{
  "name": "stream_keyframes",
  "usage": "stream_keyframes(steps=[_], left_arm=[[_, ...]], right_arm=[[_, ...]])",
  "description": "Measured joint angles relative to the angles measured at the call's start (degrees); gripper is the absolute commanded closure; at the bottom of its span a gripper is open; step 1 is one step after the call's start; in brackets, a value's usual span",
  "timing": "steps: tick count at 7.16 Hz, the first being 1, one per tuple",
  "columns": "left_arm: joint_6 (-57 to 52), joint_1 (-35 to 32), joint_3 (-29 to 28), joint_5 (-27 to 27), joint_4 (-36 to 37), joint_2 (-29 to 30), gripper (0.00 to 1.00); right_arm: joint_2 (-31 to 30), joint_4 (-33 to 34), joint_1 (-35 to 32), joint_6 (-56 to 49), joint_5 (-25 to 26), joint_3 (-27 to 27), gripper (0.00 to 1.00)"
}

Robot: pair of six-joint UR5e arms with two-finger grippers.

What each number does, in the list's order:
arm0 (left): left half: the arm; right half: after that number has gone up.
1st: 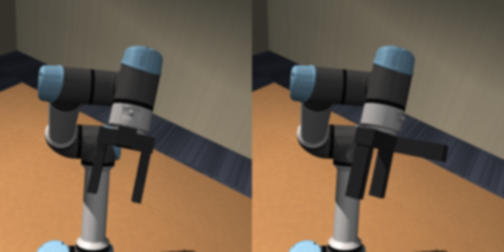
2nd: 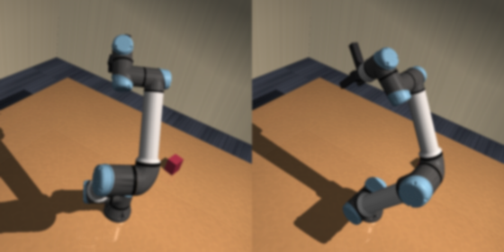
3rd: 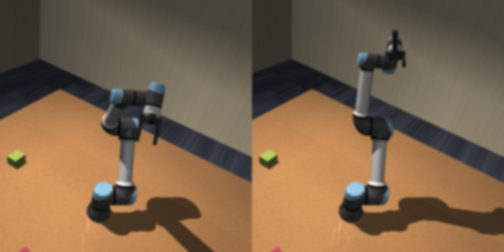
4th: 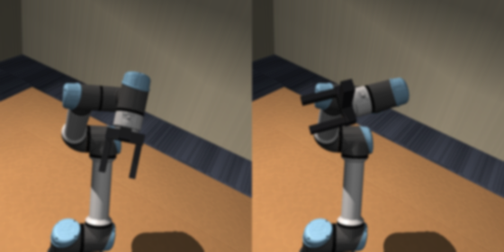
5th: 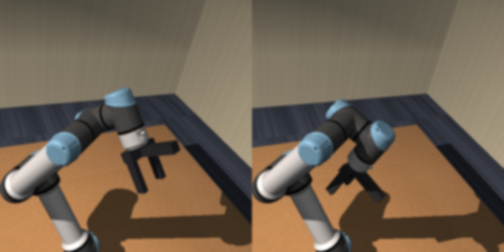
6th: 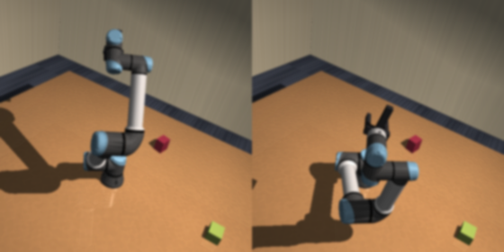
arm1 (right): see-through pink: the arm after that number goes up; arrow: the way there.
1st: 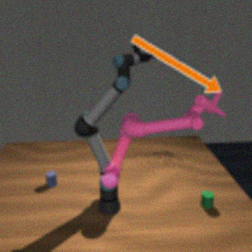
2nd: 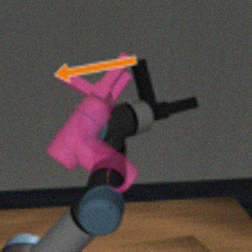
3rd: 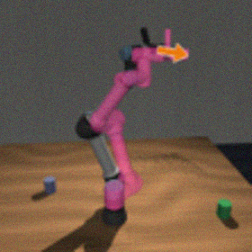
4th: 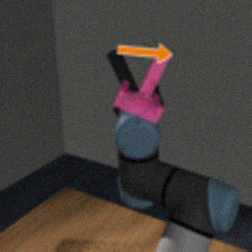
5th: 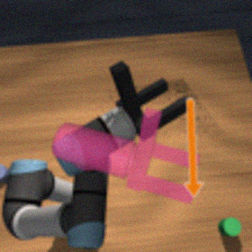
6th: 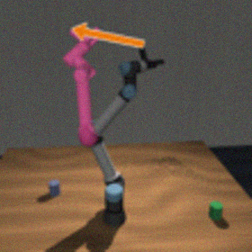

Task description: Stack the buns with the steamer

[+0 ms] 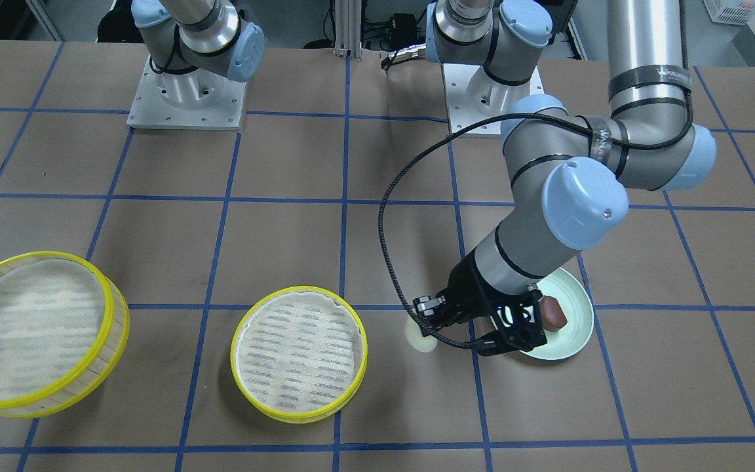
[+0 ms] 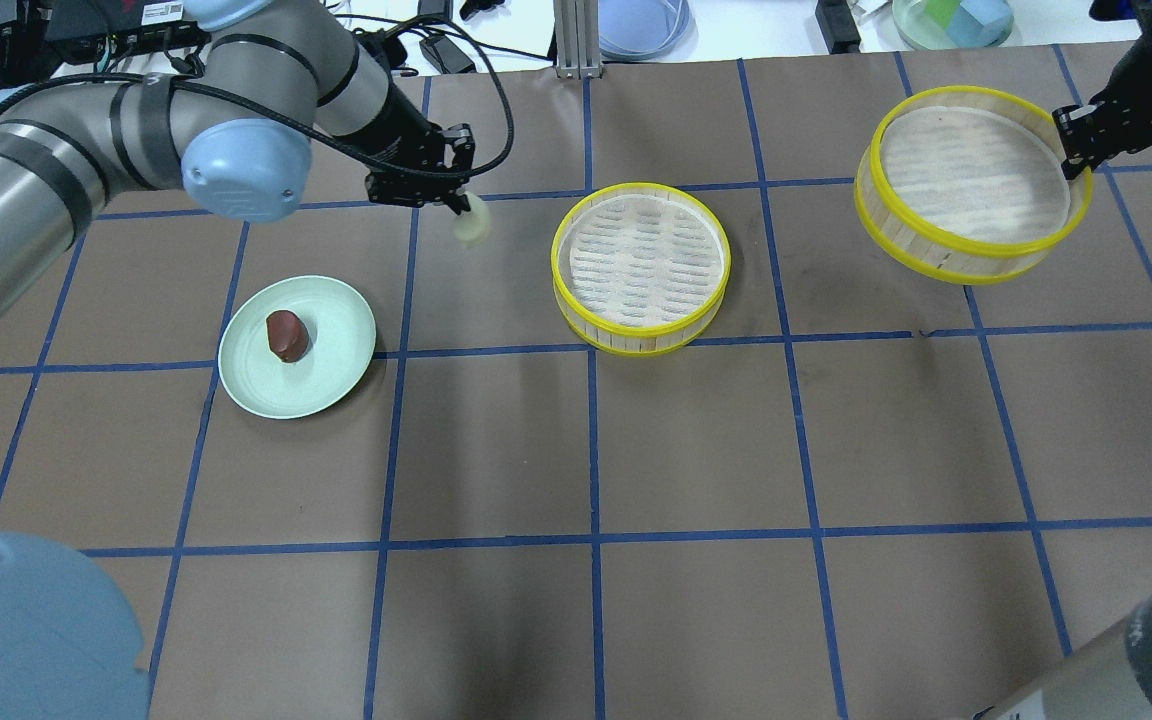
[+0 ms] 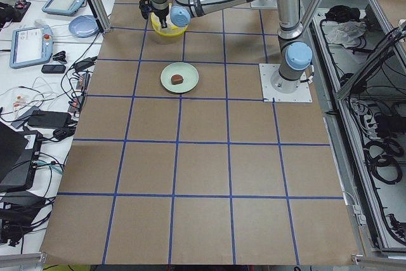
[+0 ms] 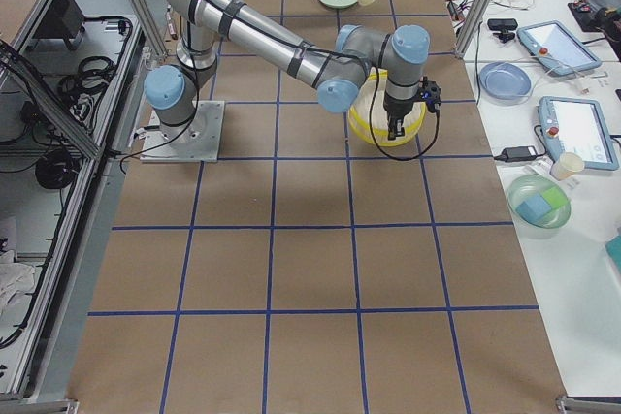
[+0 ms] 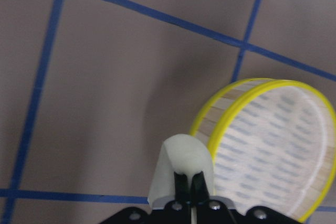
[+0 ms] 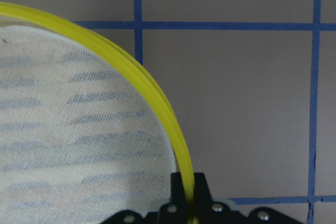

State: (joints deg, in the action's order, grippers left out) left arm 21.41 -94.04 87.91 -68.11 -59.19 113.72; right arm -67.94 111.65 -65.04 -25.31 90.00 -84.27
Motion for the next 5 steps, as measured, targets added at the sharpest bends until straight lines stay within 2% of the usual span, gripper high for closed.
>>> stream_keyframes(steps=[1, 3, 4, 5], left_arm=[[3.32, -1.96, 0.03, 3.71, 5.27, 1.79, 1.0], [5.89, -3.38, 0.34, 6.1, 11.05, 6.08, 0.99], [6.13, -3.54, 0.67, 6.25, 11.72, 7.66, 0.5], [6.4, -3.65, 1.27, 6.16, 11.9, 8.43, 0.26]], right_arm=[[0.0, 0.02, 0.0, 0.0, 0.0, -0.02, 1.0], [0.0, -0.02, 0.0, 0.0, 0.0, -0.02, 1.0], [0.0, -0.02, 0.0, 0.0, 0.0, -0.02, 1.0], [0.0, -0.05, 0.0, 0.0, 0.0, -0.02, 1.0]])
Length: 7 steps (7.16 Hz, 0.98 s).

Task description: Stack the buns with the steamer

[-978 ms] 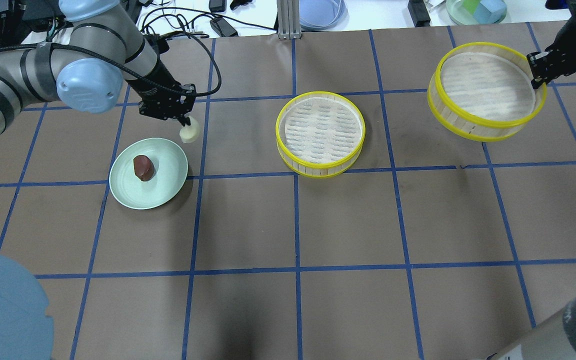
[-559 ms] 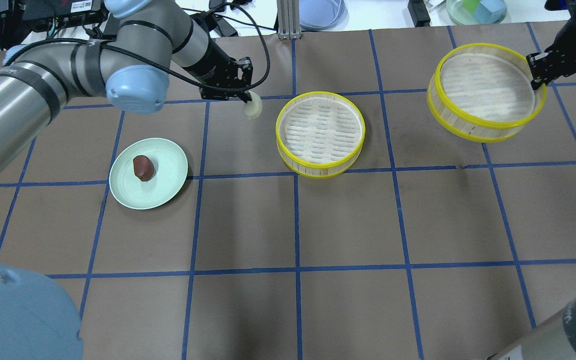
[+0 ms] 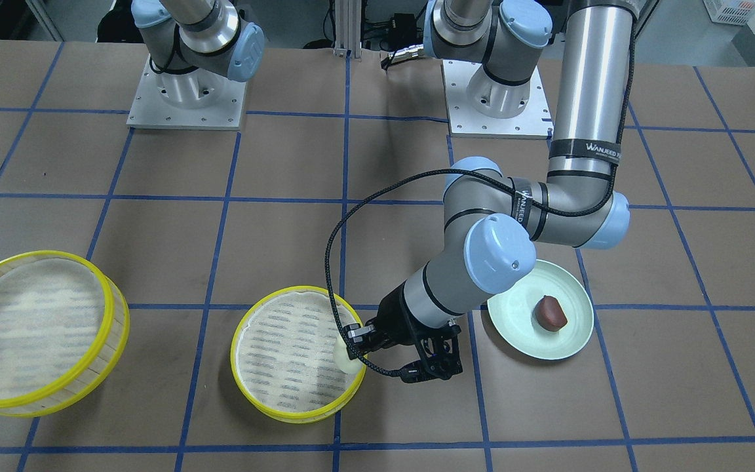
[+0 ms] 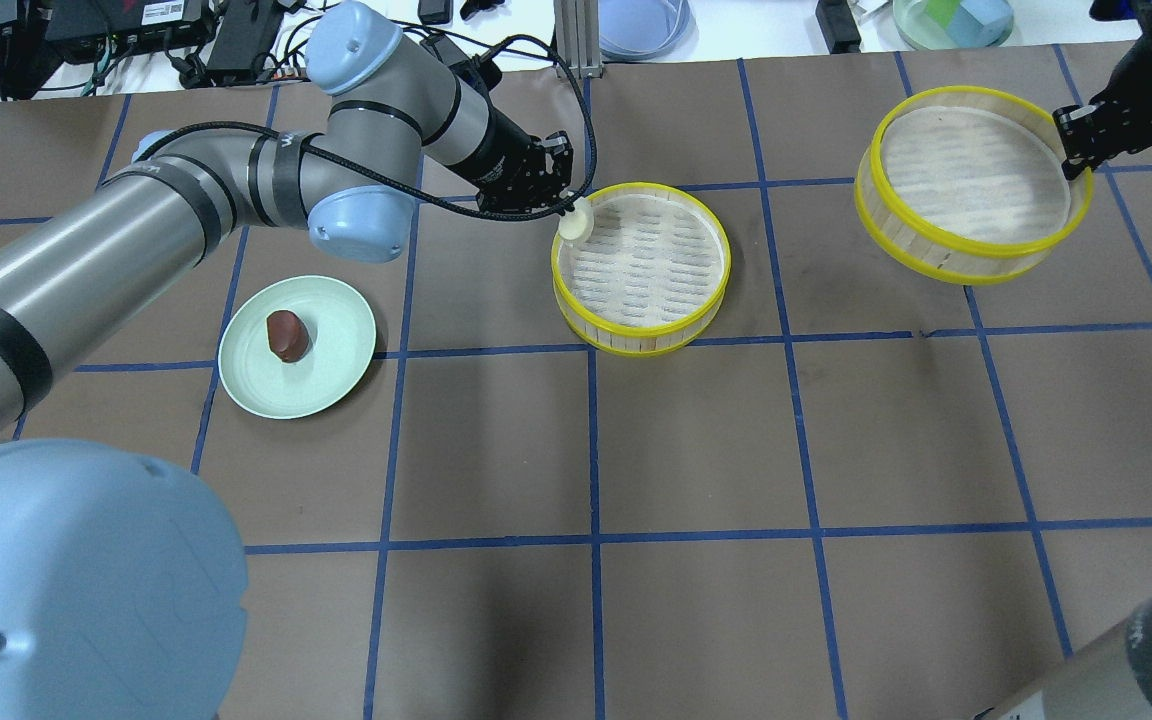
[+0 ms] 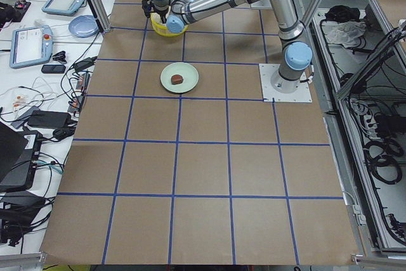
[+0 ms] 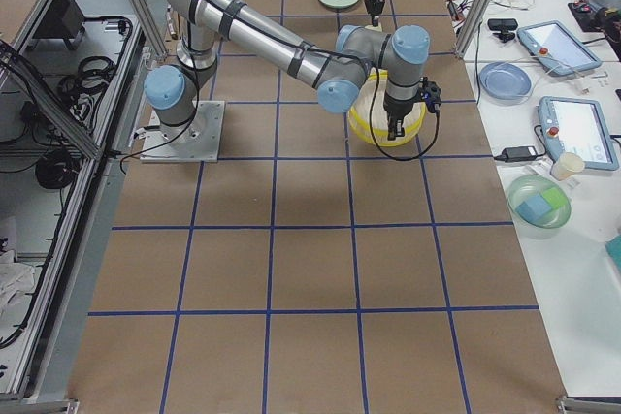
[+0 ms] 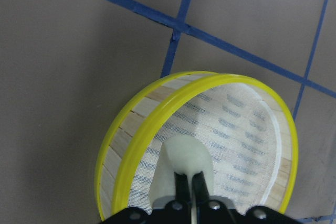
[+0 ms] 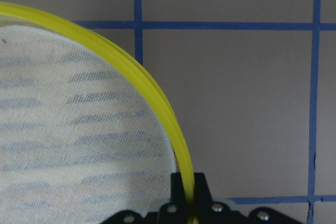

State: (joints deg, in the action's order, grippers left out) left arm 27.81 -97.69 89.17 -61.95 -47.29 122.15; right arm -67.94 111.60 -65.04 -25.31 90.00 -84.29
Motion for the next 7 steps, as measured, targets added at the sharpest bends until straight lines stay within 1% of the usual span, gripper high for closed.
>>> stream_keyframes(steps=[2, 4, 6, 7], left_arm=[[3.7, -1.17, 0.7, -0.28, 0.7, 0.38, 0.01], [7.0, -1.9, 0.64, -0.3, 1.52, -0.3, 0.0], [7.46, -1.87, -0.06, -0.6, 1.41, -2.23, 0.01], [5.98, -1.0, -0.66, -2.43, 0.52, -3.61, 0.02]], right_arm=[[0.0, 0.0, 0.0, 0.0, 0.0, -0.06, 1.0], [-0.1, 0.02, 0.0, 0.0, 0.0, -0.08, 1.0], [-1.09, -0.11, -0.36, 1.21, 0.04, -0.15, 1.0], [-2.4, -0.55, -1.64, 3.6, 0.05, -0.29, 1.0]])
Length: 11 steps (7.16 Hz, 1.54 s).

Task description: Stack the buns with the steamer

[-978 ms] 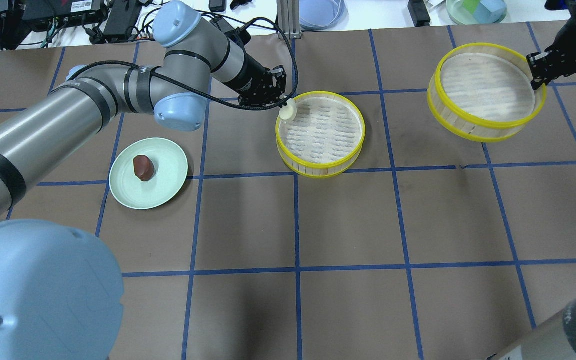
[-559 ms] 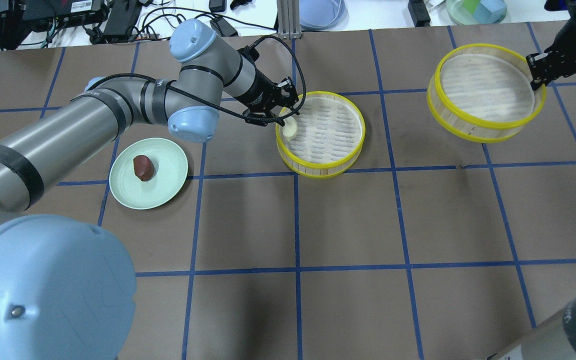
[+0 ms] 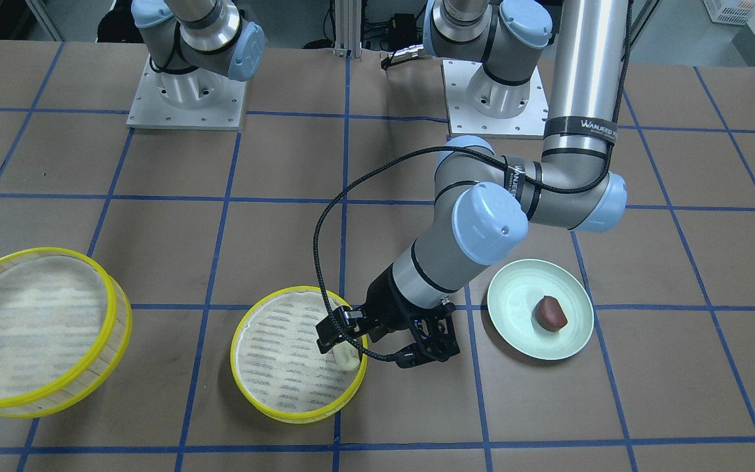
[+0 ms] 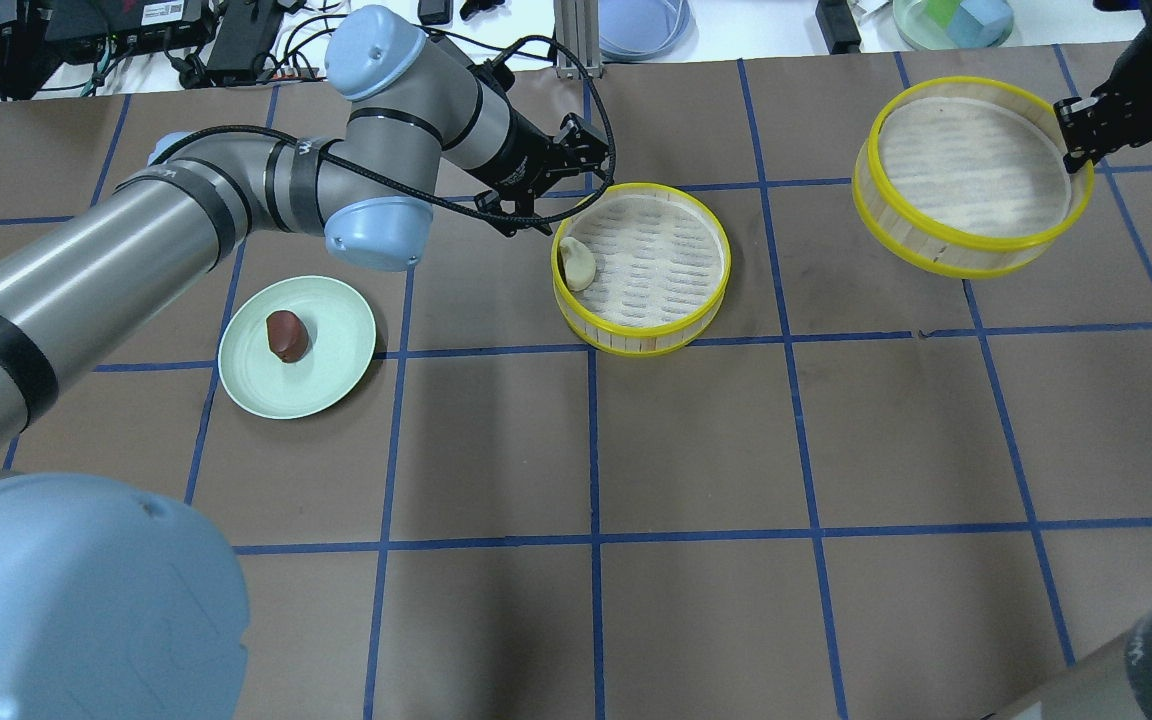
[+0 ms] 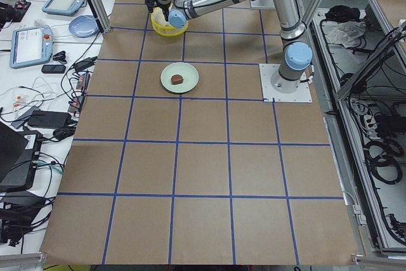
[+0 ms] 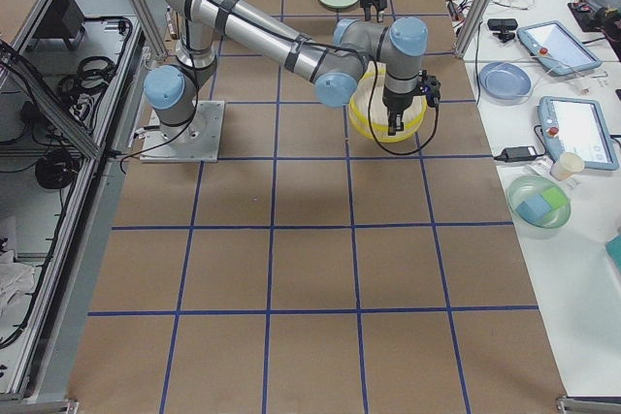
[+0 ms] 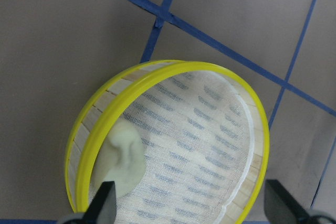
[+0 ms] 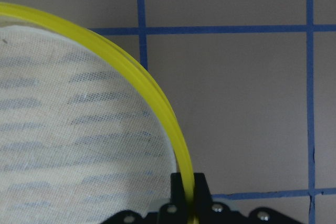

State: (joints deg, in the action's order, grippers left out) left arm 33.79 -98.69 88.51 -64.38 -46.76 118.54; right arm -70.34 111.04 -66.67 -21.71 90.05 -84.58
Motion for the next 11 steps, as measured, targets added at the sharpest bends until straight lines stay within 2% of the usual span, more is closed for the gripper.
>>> stream_keyframes(steps=[1, 3, 4, 6, 7, 9, 11], left_arm=[[-4.75, 2.18, -0.61, -4.35, -2.42, -1.58, 0.01], [-20.94, 9.18, -0.72, -16.08, -9.99, -4.54, 0.0], [-26.89, 13.38, -0.06, -19.26, -13.52, -5.63, 0.0], [-32.97, 20.24, 2.65, -21.72, -18.71, -6.86, 0.0], [-34.85, 21.88, 4.36, -24.21, -19.41, -6.9, 0.0], [-36.22, 22.9, 6.42, -27.22, -19.71, -5.37, 0.0], [-34.3, 23.01, 7.74, -23.3, -19.33, -2.56, 0.0]], right_arm=[[-1.35, -0.56, -2.72, 3.73, 0.68, -0.21, 1.0], [-2.39, -1.0, -11.11, 16.08, 2.5, -0.72, 1.0], [-2.34, -0.97, -16.22, 24.24, 2.74, -1.33, 1.0], [-1.64, -0.37, -25.52, 40.59, 2.72, -2.92, 1.0], [-0.72, 0.26, -28.0, 45.26, 2.52, -3.57, 1.0], [1.64, 1.91, -29.55, 48.25, 2.28, -4.19, 1.0], [2.66, 3.34, -29.79, 48.67, 2.5, -5.49, 1.0]])
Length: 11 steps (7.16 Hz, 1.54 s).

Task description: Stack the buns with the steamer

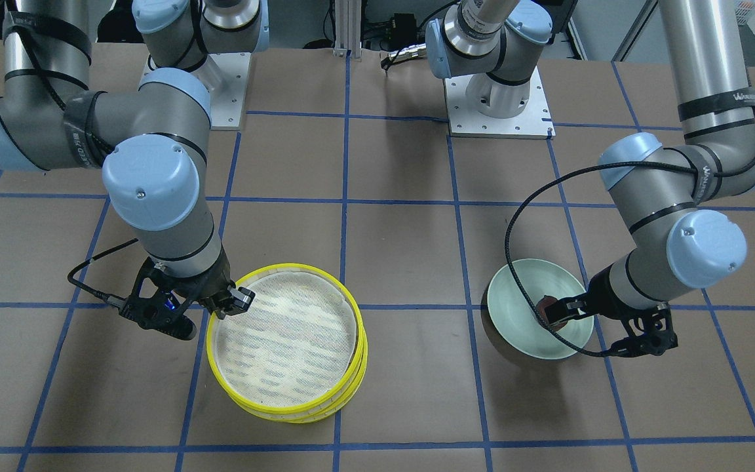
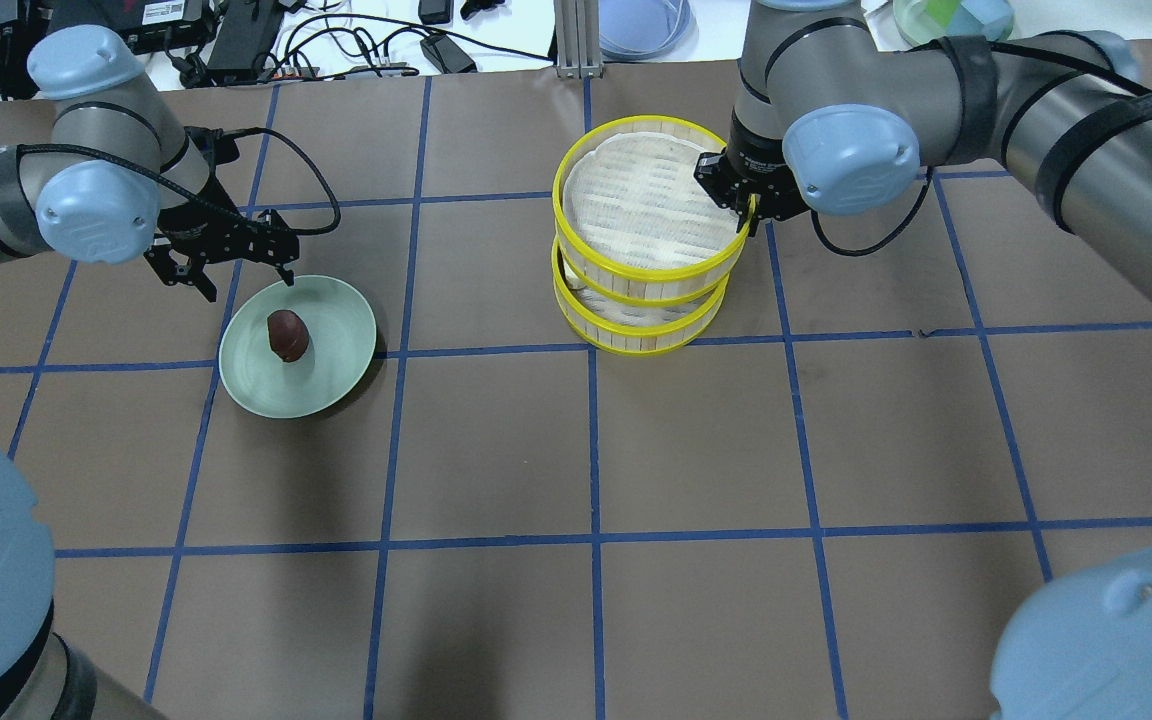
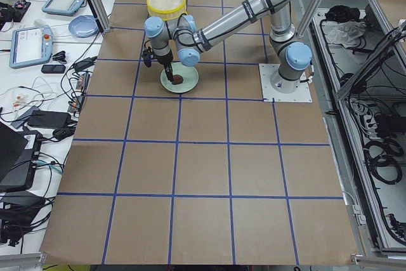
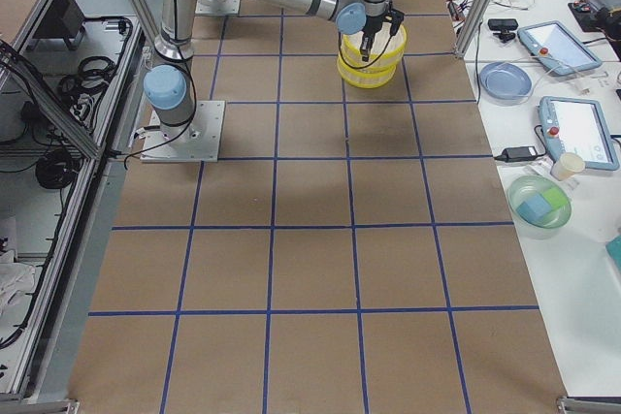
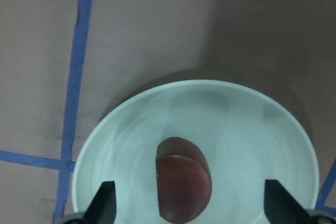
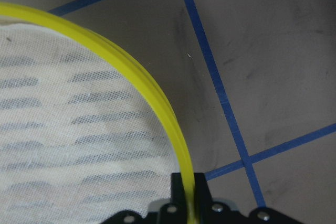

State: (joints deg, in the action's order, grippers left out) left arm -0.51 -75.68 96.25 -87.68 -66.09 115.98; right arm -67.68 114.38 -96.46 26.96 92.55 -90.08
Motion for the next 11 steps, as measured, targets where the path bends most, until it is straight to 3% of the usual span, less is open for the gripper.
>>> stream_keyframes(steps=[1, 2, 3, 7, 11], left_arm=[[0.66, 0.0, 0.44, 1.36, 0.26, 1.4, 0.33], [0.66, 0.02, 0.58, 1.75, 0.43, 2.56, 0.75], [-0.1, 0.08, 0.51, 1.61, 0.54, 3.49, 1.0], [-0.84, 0.18, -0.23, -0.11, 1.54, 3.67, 1.0], [2.43, -2.18, -4.21, 1.52, 3.16, -2.47, 1.0]], right_arm=[[0.21, 0.6, -0.02, 0.04, 0.05, -0.49, 1.0], [0.37, 0.82, -0.04, 0.22, 0.01, -0.74, 1.0], [0.46, 0.87, -0.04, 0.88, -0.19, -0.88, 1.0], [1.31, 0.93, -0.07, 2.26, -0.46, -0.97, 1.0], [1.35, 1.26, -1.49, 2.37, -0.46, -0.92, 1.0]])
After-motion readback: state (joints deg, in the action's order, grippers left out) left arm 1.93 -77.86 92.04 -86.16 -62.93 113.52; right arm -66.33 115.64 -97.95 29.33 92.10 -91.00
